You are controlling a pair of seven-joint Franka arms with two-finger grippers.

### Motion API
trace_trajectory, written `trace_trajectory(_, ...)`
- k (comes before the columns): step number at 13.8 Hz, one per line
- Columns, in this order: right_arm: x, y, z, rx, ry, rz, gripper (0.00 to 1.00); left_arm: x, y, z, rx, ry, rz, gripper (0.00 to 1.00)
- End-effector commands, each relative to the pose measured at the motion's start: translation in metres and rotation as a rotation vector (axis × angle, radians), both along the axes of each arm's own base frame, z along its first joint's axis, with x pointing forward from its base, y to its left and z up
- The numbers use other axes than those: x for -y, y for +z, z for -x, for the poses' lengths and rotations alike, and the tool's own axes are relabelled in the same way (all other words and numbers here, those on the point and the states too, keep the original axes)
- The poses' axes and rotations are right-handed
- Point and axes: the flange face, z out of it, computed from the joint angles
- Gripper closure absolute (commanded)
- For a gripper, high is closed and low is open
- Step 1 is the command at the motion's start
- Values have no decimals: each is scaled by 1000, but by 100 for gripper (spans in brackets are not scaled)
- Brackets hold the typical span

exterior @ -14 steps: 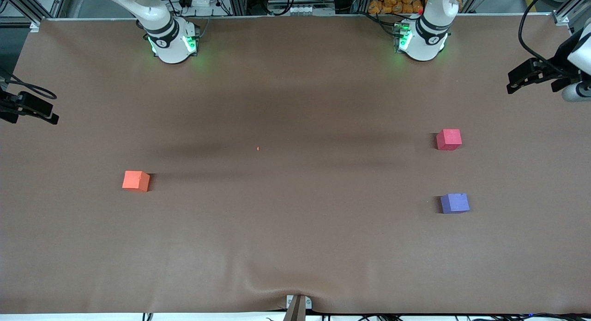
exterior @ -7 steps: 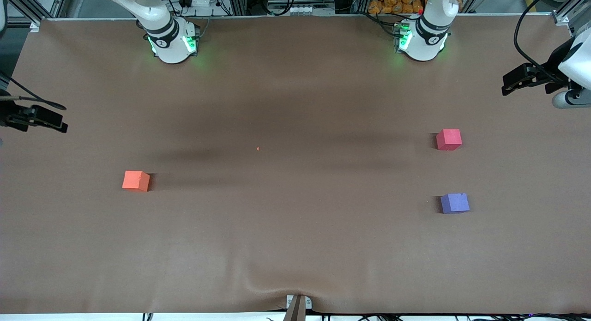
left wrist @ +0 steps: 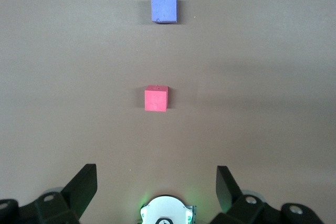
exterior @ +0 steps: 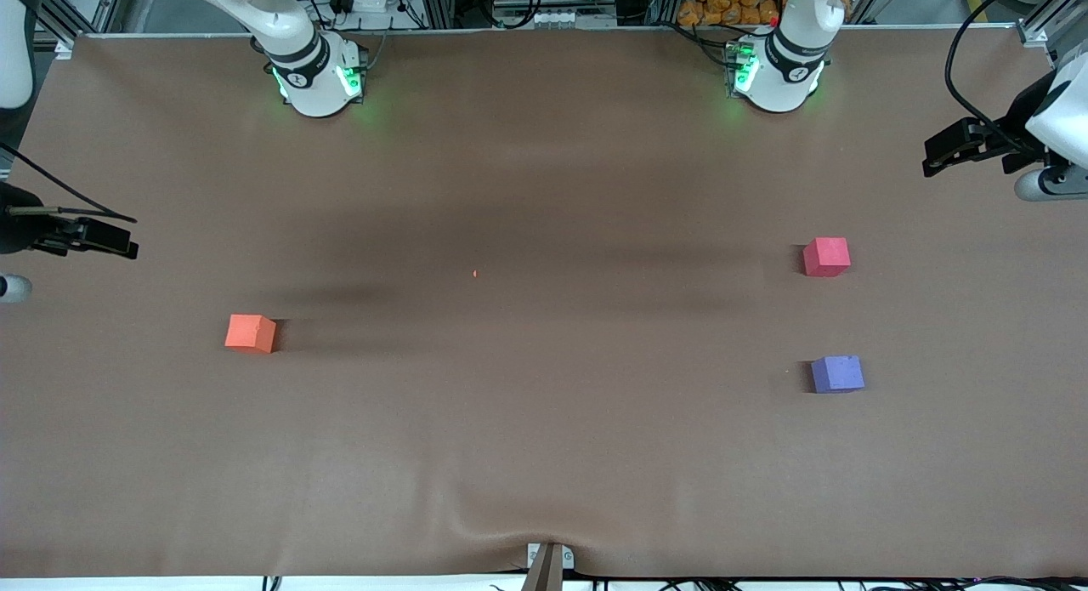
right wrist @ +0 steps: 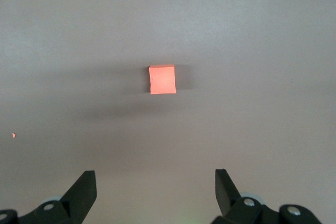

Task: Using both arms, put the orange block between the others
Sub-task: 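Move the right gripper toward the orange cube, then lower the right gripper over the orange cube and close on it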

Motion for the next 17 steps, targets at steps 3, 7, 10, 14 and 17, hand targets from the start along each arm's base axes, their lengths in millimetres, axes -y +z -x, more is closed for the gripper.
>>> trace_trajectory(3,2,-44,-19,-74,-14,14,0,1,-3,-2,8,4,-7,0)
trace_trajectory(7,1,-133,-34,-239,-17,15,0,1,-6,-2,6,4,-7,0)
trace_trajectory(10,1,-148,-36,-263,-20,11,0,1,-7,-4,6,4,-7,0)
trace_trajectory(14,-30,-179,-45,-293,7,32,0,1,-9,-4,8,4,-6,0)
trace_trajectory(17,-31,-205,-38,-342,-44,45,0,1,-9,-4,9,4,-6,0)
